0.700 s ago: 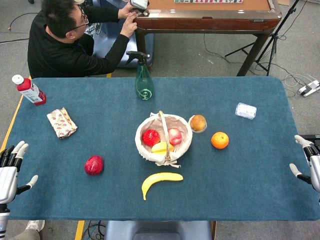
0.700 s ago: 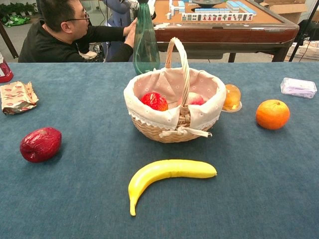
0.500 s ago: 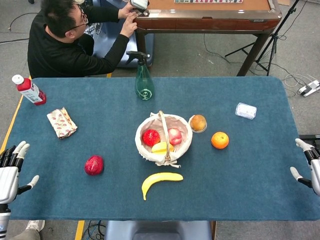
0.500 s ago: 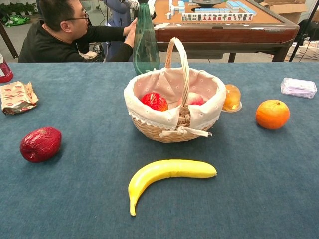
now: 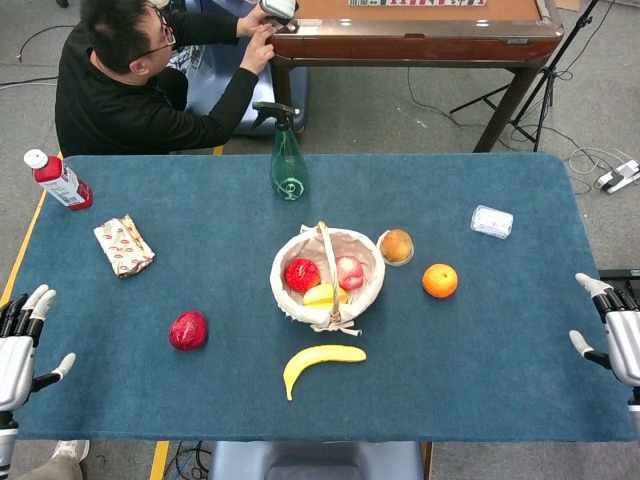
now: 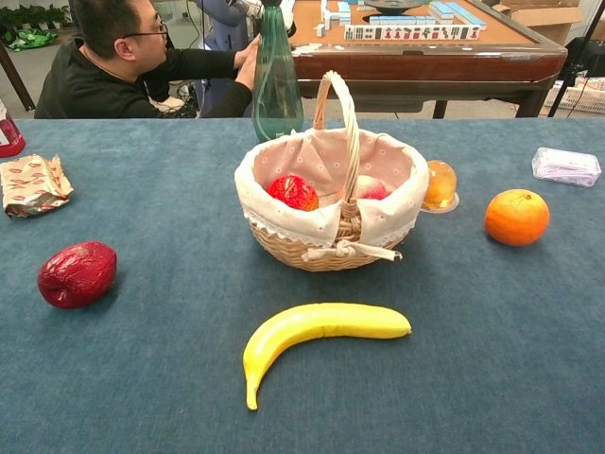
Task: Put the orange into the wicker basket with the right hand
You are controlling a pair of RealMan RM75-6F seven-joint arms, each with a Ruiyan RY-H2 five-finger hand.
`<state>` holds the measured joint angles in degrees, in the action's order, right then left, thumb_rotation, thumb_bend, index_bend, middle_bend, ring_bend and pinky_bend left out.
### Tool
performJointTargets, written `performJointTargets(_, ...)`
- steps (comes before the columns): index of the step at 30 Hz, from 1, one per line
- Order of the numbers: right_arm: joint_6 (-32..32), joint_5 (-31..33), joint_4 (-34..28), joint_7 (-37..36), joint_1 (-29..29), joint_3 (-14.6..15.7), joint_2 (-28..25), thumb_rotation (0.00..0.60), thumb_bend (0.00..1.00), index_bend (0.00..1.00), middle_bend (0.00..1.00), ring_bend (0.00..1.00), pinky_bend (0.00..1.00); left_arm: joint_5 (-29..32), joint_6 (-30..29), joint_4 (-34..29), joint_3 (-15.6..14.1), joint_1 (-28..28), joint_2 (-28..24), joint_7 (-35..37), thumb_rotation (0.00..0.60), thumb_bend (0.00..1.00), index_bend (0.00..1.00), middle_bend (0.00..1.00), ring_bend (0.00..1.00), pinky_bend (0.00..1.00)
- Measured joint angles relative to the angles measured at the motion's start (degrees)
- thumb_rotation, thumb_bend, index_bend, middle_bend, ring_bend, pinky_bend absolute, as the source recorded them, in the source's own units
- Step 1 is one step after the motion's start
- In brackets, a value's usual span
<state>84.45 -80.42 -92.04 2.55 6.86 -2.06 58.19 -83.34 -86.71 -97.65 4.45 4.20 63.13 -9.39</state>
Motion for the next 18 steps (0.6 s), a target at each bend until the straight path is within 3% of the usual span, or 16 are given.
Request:
performJointTargets(8, -5.5, 0.9, -3.4, 3.4, 2.9, -1.1, -1.2, 0.6, 0.21, 0.12, 0.18, 0.23, 0.43, -0.4, -0.2, 0.2, -0.2, 0.0, 0.1, 0.1, 0.6, 0.25, 0.04, 0.0, 0.0, 0.05)
performJointTargets(18, -24.0, 10.7, -5.8, 15.3, 14.4, -4.0, 0.4, 0.6, 0.16, 0.02, 0.11, 0.17, 0.43, -1.3, -1.7, 0.3, -0.8, -0.9, -0.1, 1.0, 0.6, 0.25, 0.04, 0.0, 0.0, 0.05)
